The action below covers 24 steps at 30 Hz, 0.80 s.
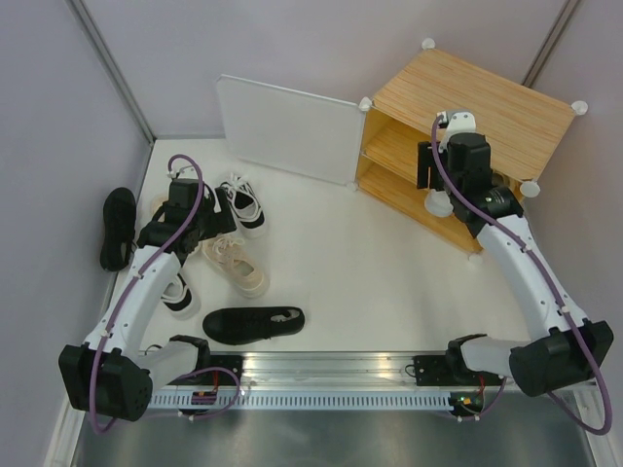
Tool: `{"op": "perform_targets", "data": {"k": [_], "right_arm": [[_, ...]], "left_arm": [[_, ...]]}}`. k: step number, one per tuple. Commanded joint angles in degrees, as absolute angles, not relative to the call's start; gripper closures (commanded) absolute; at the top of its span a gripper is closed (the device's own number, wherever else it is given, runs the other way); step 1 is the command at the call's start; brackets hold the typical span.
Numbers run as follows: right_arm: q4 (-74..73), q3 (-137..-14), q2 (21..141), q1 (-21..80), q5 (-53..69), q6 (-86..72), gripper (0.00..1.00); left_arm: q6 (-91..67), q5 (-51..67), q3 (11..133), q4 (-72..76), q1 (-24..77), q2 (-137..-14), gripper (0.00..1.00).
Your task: Place and organize the shoes in the shoe cabinet
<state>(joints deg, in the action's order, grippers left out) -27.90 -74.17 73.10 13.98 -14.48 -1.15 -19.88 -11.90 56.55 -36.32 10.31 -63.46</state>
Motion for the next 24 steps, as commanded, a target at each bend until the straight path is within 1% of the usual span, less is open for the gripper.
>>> {"op": "perform_targets", "data": {"k": [1, 4, 8, 14, 16, 19, 24], "right_arm": [[-24.35, -71.38, 71.29, 13.8, -14.94, -2.98, 0.24], [-21.8, -68.05, 68.04, 13.89, -13.8, -4.74, 0.23], [-16.11, -62.06, 60.66, 14.32, -13.62, -8.25, 0.23], [-8.36, -50.64, 51.16, 14.94, -20.82, -15.54, 0.22], [-6.95, -47.48, 50.19, 15.03, -24.76, -16.87, 0.18], [-5.8, -45.62, 51.58, 15.03, -28.38, -19.16, 0.16], [-5.97, -45.79, 55.36, 15.12, -32.95, -23.72, 0.13]], "left_arm": [[-17.49, -11.78, 56.6, -34.63, 10.28, -62.05, 0.02], [-17.49, -11.69, 56.6, -34.54, 10.28, -61.96, 0.02], [-17.49, -11.78, 56.51, -34.63, 10.28, -61.79, 0.02], [-17.49, -11.51, 56.51, -34.63, 10.37, -61.52, 0.02], [-17.58, -11.25, 56.51, -34.63, 10.28, -61.44, 0.02], [-17.58, -11.25, 56.51, -34.63, 10.28, -61.61, 0.02], [-17.67, -11.6, 56.43, -34.54, 10.37, -61.52, 0.01]]}}
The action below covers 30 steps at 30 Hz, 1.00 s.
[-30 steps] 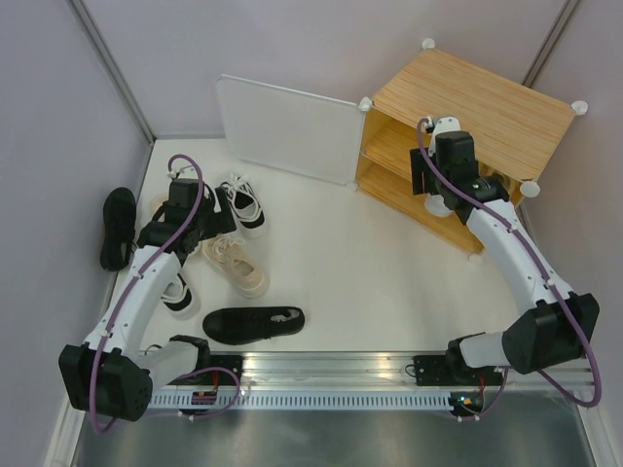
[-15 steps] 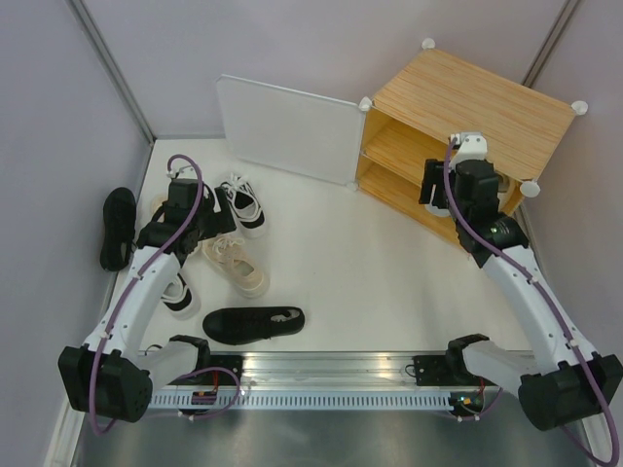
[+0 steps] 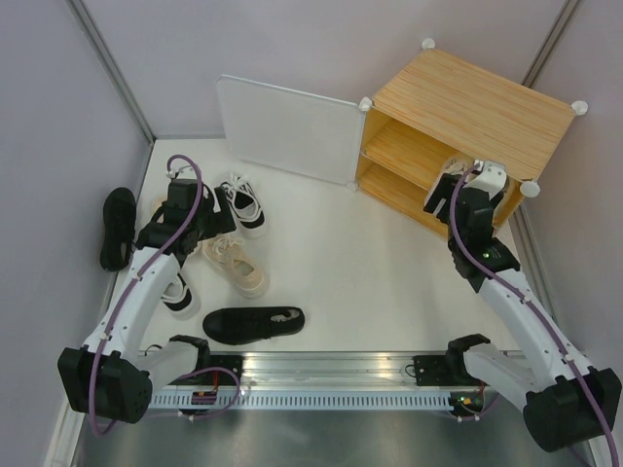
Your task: Place and organize the shoes in the shoe cabinet
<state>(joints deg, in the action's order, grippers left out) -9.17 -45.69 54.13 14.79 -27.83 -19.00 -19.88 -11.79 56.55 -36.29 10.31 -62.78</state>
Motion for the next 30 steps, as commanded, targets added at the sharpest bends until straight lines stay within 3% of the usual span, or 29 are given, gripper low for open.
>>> {"op": "perform_targets", "data": {"k": [1, 26, 29, 30], "right_arm": [[-5.72, -45.88, 56.59, 15.03, -33.31, -24.43, 0.13], [-0.79, -48.78, 70.48, 18.72, -41.92, -28.57, 0.16], [-0.53, -49.04, 71.37, 18.81, -44.38, -28.04, 0.22], [-0.53, -49.22, 71.45, 18.81, -45.95, -27.78, 0.28]], "left_arm": [[-17.67, -11.6, 56.43, -34.54, 10.28, -61.44, 0.01], [-17.75, -10.55, 56.43, -34.45, 10.28, -61.61, 0.01], [-17.84, -10.63, 56.43, -34.37, 10.37, -61.61, 0.02], [-17.75, -10.63, 56.43, -34.37, 10.28, -61.61, 0.01]]}}
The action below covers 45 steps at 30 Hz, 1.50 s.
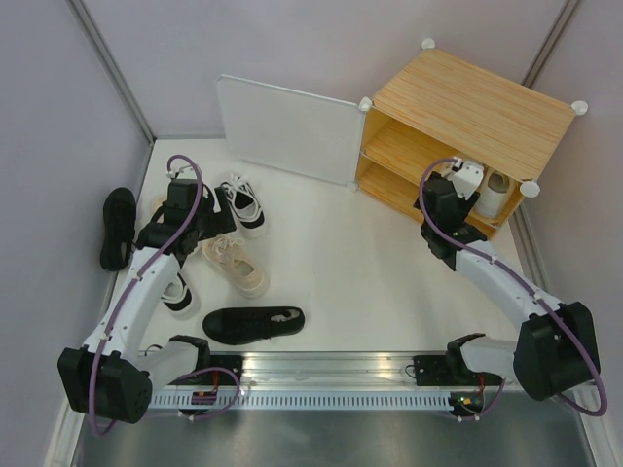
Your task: Place and organize the shoes in the shoe cabinet
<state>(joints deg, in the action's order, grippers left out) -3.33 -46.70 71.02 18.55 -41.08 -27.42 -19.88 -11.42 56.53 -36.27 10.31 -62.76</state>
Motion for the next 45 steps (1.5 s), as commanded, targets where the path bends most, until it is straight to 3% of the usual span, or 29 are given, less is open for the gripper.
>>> {"op": "perform_targets", "data": {"k": [1, 6, 9, 15, 25, 40, 45], "right_arm": [[-0.53, -49.39, 71.72, 18.81, -46.49, -26.73, 0.33], [1.84, -50.45, 71.72, 18.81, -50.45, -23.3, 0.67], [2.72, -51.06, 71.89, 18.63, -51.41, -21.62, 0.8], [4.66, -51.42, 72.86, 16.7, -49.4, -19.16, 0.94], [10.63, -48.87, 72.77, 11.43, -40.96, -16.16, 0.99], [0.09, -45.26, 61.97, 10.63, -50.45, -20.83, 0.99], [3.15, -44.74, 61.87, 10.64, -40.64, -16.71, 0.99]], "left_arm": [[-17.75, -10.63, 56.43, -34.45, 10.37, -61.61, 0.01], [-17.75, -10.55, 56.43, -34.37, 10.28, -61.7, 0.01], [-17.75, -10.55, 56.43, -34.37, 10.37, -61.61, 0.01], [-17.75, -10.63, 56.42, -34.36, 10.37, -61.79, 0.01], [-17.67, -10.81, 56.34, -34.37, 10.37, -61.79, 0.01], [-17.58, -10.63, 56.34, -34.28, 10.28, -61.87, 0.01], [-17.67, -10.72, 56.34, -34.28, 10.28, -61.79, 0.01]]}}
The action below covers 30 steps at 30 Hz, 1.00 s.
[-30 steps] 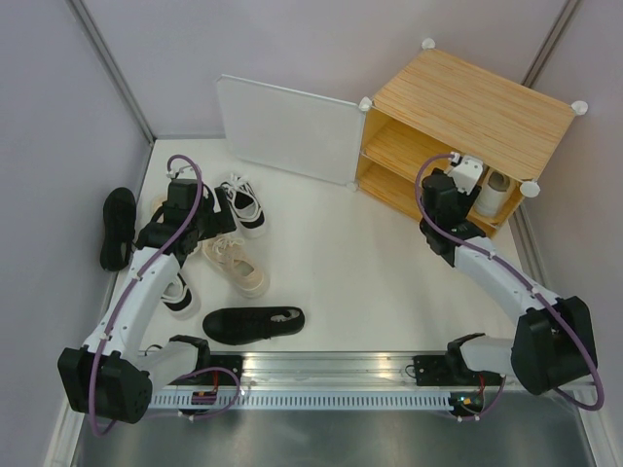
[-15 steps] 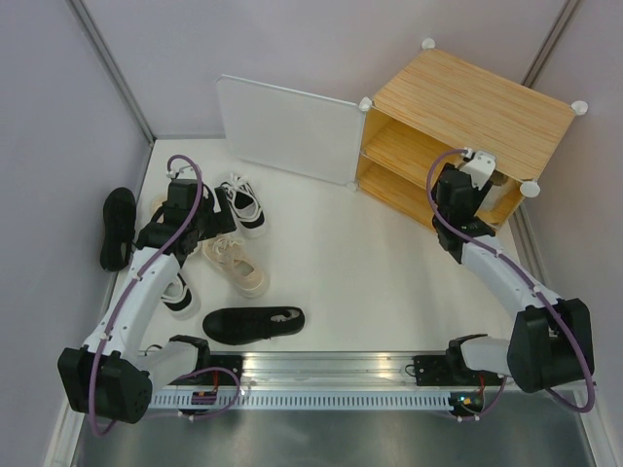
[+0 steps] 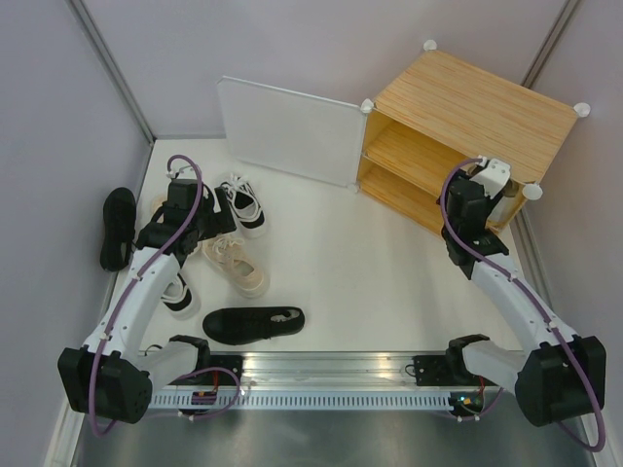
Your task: Place and organize the shoes in the shoe cabinet
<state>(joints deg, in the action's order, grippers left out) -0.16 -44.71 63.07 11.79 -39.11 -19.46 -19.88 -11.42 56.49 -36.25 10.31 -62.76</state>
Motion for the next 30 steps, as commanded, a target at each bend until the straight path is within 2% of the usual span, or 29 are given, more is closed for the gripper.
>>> {"op": "perform_targets", "data": {"k": [1, 11, 20, 30], "right_arm": [[3.69, -44.74, 62.22, 10.63, -39.39, -15.83, 0.99], [13.7, -43.42, 66.44, 10.72, -25.93, -10.64, 0.99], [18.54, -42.54, 69.25, 10.29, -35.76, -9.32, 0.99], [19.51, -41.66, 71.28, 5.45, -36.83, -10.02, 0.99]], "left_arm": [[-17.67, -10.64, 56.34, -34.28, 10.28, -61.79, 0.02], [-17.58, -10.9, 56.25, -34.36, 10.28, -61.7, 0.01], [-17.58, -10.64, 56.34, -34.37, 10.28, -61.7, 0.02], [-17.67, -10.46, 56.25, -34.19, 10.37, -61.87, 0.01]]}}
